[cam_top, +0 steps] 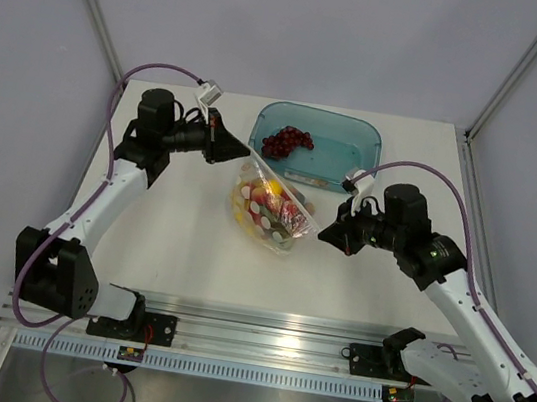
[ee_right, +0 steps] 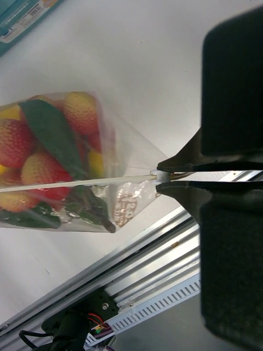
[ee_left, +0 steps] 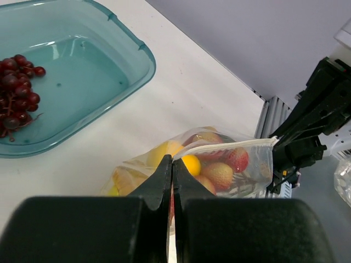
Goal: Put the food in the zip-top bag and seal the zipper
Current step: Zip the zipper food storage bag at the center of the board, then place the zipper food storage bag at the center of the board.
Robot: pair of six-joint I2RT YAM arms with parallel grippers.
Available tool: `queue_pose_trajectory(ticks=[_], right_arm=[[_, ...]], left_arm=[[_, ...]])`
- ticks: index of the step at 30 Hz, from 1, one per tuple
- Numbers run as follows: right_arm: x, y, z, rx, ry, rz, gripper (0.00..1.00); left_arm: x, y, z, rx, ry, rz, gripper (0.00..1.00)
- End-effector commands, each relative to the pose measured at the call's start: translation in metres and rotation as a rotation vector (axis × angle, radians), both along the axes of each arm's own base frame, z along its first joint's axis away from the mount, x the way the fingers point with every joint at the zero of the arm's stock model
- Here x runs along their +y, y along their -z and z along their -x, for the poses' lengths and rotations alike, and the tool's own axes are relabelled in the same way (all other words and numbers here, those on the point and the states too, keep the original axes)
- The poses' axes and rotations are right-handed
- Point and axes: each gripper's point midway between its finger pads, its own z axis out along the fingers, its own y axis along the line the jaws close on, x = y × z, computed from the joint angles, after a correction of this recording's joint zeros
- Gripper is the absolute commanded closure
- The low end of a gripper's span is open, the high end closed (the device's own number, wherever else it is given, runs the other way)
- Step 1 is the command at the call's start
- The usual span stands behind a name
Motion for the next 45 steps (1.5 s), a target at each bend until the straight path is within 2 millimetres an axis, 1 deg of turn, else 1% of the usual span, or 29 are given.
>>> queue_pose_trajectory(ticks=[1, 4, 9, 11, 12, 16, 22, 23, 25, 26, 27, 28, 29, 30, 31, 33, 34, 35, 36, 37, 38, 39, 40, 41, 42, 43, 44, 45], right_arm=[[-0.012, 0.010, 0.014, 0.052, 0.036, 0.034, 1.00], [-0.017, 0.008, 0.018, 0.039, 0.047, 0.035, 1.00], [-0.020, 0.004, 0.022, 0.025, 0.055, 0.023, 1.00], [-0.017, -0.002, 0.020, 0.016, 0.056, 0.005, 1.00], [-0.014, -0.009, 0.018, 0.006, 0.056, -0.017, 1.00], [-0.009, -0.023, 0.013, -0.033, 0.042, -0.051, 1.00], [-0.004, -0.028, 0.002, -0.059, 0.052, -0.059, 1.00], [-0.002, -0.027, -0.001, -0.056, 0.047, -0.061, 1.00], [0.004, -0.035, -0.008, -0.080, 0.041, -0.079, 1.00], [0.010, -0.039, -0.016, -0.096, 0.033, -0.091, 1.00], [0.012, -0.042, -0.023, -0.109, 0.035, -0.093, 1.00], [0.019, -0.049, -0.034, -0.135, 0.032, -0.101, 1.00], [0.023, -0.053, -0.039, -0.142, 0.024, -0.108, 1.00], [0.030, -0.069, -0.047, -0.182, 0.015, -0.136, 1.00], [0.036, -0.064, -0.055, -0.164, 0.006, -0.135, 1.00], [0.054, -0.073, -0.054, -0.175, -0.066, -0.175, 1.00], [0.065, -0.066, -0.053, -0.150, -0.103, -0.171, 1.00], [0.074, -0.063, -0.048, -0.147, -0.136, -0.166, 1.00], [0.083, -0.058, -0.042, -0.150, -0.177, -0.148, 1.00], [0.104, -0.044, -0.025, -0.125, -0.249, -0.125, 1.00], [0.114, -0.035, -0.016, -0.109, -0.287, -0.109, 0.99], [0.121, -0.024, -0.007, -0.085, -0.321, -0.088, 0.96], [0.131, -0.008, 0.004, -0.043, -0.359, -0.063, 0.93], [0.139, 0.002, 0.018, -0.016, -0.401, -0.048, 0.81], [0.140, 0.016, 0.027, 0.028, -0.415, -0.023, 0.71], [0.141, 0.027, 0.028, 0.051, -0.406, 0.000, 0.62], [0.140, 0.031, 0.029, 0.059, -0.395, 0.012, 0.57], [0.135, 0.039, 0.028, 0.072, -0.365, 0.027, 0.50]], left_arm=[[0.022, -0.052, -0.017, -0.182, -0.128, 0.005, 1.00], [0.027, -0.053, -0.017, -0.184, -0.142, 0.005, 1.00], [0.025, -0.055, -0.013, -0.179, -0.123, 0.015, 1.00], [0.024, -0.052, -0.012, -0.172, -0.118, 0.019, 1.00], [0.024, -0.054, -0.011, -0.172, -0.116, 0.025, 1.00], [0.023, -0.050, -0.010, -0.158, -0.108, 0.032, 1.00], [0.025, -0.049, -0.008, -0.164, -0.113, 0.017, 1.00], [0.025, -0.048, -0.010, -0.162, -0.116, 0.015, 1.00], [0.025, -0.056, -0.014, -0.181, -0.125, 0.014, 1.00], [0.026, -0.055, -0.021, -0.175, -0.138, 0.008, 1.00], [0.027, -0.054, -0.023, -0.156, -0.140, 0.002, 1.00], [0.028, -0.065, -0.027, -0.176, -0.142, 0.005, 1.00], [0.031, -0.065, -0.031, -0.169, -0.140, 0.004, 1.00], [0.033, -0.067, -0.033, -0.171, -0.145, 0.003, 1.00], [0.036, -0.069, -0.035, -0.177, -0.152, 0.001, 1.00], [0.047, -0.072, -0.039, -0.190, -0.197, 0.002, 0.98], [0.052, -0.064, -0.038, -0.170, -0.212, 0.003, 0.90], [0.061, -0.065, -0.039, -0.170, -0.238, 0.015, 0.76], [0.065, -0.068, -0.034, -0.169, -0.258, 0.021, 0.54], [0.071, -0.064, -0.034, -0.171, -0.283, 0.026, 0.29], [0.080, -0.065, -0.036, -0.163, -0.330, 0.030, 0.20], [0.086, -0.072, -0.032, -0.179, -0.362, 0.034, 0.14], [0.096, -0.074, -0.032, -0.180, -0.400, 0.035, 0.01], [0.105, -0.080, -0.034, -0.193, -0.446, 0.031, 0.01], [0.109, -0.082, -0.032, -0.182, -0.471, 0.021, 0.01], [0.112, -0.088, -0.029, -0.189, -0.498, 0.017, 0.01], [0.117, -0.088, -0.030, -0.165, -0.541, 0.006, 0.01], [0.120, -0.101, -0.028, -0.181, -0.558, 0.006, 0.01]])
